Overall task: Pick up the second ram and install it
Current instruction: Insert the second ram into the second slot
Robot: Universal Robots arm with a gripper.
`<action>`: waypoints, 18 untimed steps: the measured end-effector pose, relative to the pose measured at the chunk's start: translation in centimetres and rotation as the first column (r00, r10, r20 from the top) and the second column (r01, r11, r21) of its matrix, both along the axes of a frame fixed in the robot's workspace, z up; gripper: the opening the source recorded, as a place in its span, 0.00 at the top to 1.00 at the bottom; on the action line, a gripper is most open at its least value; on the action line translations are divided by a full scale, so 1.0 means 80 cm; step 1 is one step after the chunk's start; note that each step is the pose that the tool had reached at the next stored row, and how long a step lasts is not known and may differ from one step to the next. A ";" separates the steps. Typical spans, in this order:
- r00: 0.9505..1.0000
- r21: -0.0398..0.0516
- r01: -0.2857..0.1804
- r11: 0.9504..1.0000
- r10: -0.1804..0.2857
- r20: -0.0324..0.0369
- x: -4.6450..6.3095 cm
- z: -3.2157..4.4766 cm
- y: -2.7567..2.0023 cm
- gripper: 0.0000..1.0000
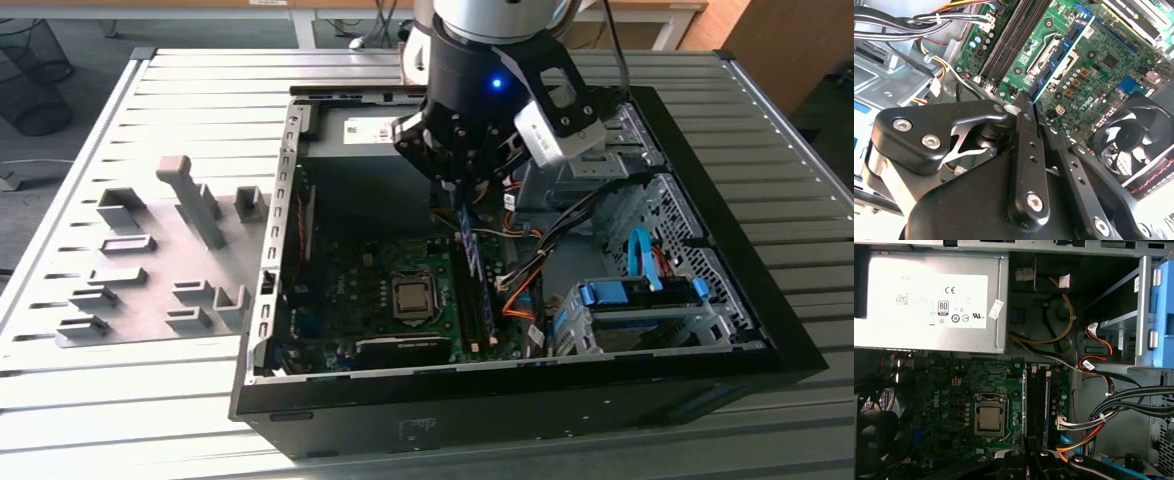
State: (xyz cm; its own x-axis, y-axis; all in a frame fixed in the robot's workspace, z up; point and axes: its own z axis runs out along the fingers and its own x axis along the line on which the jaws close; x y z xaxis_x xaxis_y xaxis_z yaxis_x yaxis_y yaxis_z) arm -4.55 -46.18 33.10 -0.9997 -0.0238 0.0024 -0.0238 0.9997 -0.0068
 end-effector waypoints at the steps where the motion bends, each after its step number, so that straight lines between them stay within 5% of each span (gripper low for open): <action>1: 1.000 0.000 -0.010 1.000 0.010 0.000 0.000 -0.0022 0.0000 0.86; 5: 0.998 0.000 -0.058 0.998 0.058 -0.001 0.000 -0.0114 0.0000 0.86; 10: 0.998 0.000 -0.062 0.998 0.062 -0.001 0.000 -0.0226 -0.0002 0.86; 18: 0.999 0.003 -0.054 0.999 0.054 0.000 0.000 -0.0246 -0.0003 0.86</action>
State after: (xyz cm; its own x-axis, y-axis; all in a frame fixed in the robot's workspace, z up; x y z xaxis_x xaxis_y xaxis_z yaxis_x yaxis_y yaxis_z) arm -4.53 -46.21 31.13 -0.9970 -0.0774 0.0028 -0.0774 0.9970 -0.0040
